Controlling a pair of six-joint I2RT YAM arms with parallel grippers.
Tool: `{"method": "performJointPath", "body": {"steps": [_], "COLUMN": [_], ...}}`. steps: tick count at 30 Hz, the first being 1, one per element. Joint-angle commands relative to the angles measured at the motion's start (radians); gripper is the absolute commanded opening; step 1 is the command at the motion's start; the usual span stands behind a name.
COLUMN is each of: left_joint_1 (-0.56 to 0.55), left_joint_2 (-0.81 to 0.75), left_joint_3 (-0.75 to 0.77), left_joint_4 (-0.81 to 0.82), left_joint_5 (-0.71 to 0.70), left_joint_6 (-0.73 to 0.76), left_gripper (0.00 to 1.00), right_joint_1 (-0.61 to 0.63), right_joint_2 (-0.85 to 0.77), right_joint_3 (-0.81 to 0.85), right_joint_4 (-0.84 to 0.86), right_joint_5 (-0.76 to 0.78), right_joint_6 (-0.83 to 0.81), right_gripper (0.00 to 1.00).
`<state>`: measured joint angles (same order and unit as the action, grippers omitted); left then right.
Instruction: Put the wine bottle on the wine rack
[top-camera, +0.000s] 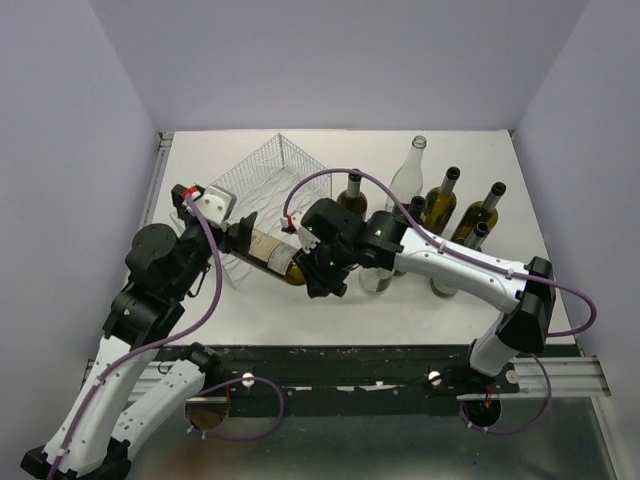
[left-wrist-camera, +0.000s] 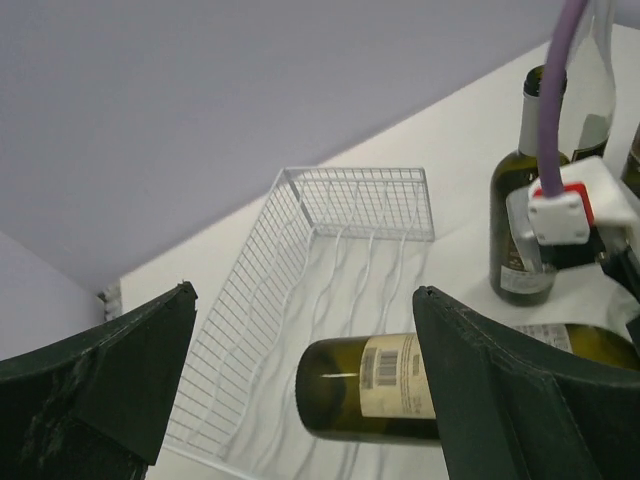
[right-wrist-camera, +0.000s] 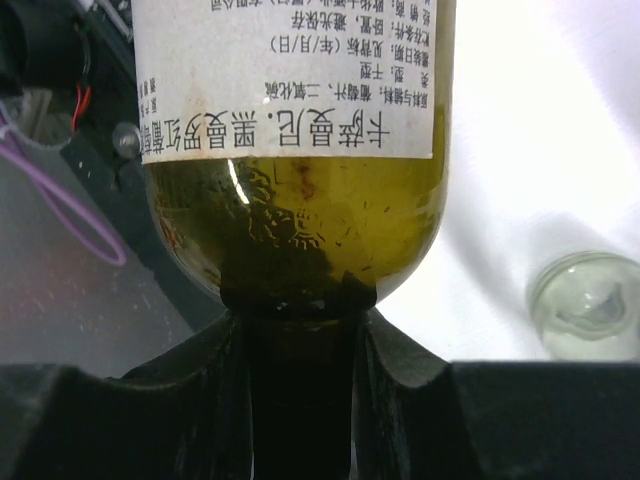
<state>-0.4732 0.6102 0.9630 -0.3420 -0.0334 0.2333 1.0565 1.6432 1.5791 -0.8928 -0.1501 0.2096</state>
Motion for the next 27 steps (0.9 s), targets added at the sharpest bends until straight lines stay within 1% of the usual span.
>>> {"method": "performJointPath", "body": {"steps": [1,6,11,14,17,20,24,27], "left_joint_1": [-0.001,0.001,0.044,0.099,0.165,0.218,0.263,0.301], "left_joint_2": [0.062,0.069,0.105,0.132,0.155,0.177,0.209,0.232], "left_joint_3": [0.046,0.055,0.091,0.117,0.14,0.158,0.129,0.102], "left_joint_4": [-0.175,-0.229,-0.351,-0.431,-0.505,-0.564,-0.581,-0.586], "left_joint_5": [-0.114,-0.207,-0.261,-0.257,-0.26,-0.227,-0.166,-0.129], "left_joint_6": [-0.262,-0.351,-0.497,-0.584,-0.689,-0.768,-0.83,-0.851], "left_gripper": [0.99,0.99,0.99,0.99,0.99,0.99,0.99,0.99], "right_joint_1": [0.051,0.088,0.105,0.106,0.108,0.108,0.108,0.109], "right_joint_2": [-0.031,-0.046,-0.075,-0.1,-0.112,-0.102,-0.074,-0.03], "right_joint_3": [-0.004,-0.045,-0.108,-0.168,-0.228,-0.254,-0.277,-0.248], "right_joint_4": [0.034,0.006,-0.017,0.024,0.104,0.179,0.297,0.319], "right_joint_5": [0.037,0.044,0.057,0.064,0.079,0.09,0.104,0.13], "right_joint_6": [0.0,0.036,0.059,0.06,0.051,0.054,0.062,0.056], "right_gripper": [0.01,0.01,0.01,0.01,0.01,0.01,0.01,0.01]}}
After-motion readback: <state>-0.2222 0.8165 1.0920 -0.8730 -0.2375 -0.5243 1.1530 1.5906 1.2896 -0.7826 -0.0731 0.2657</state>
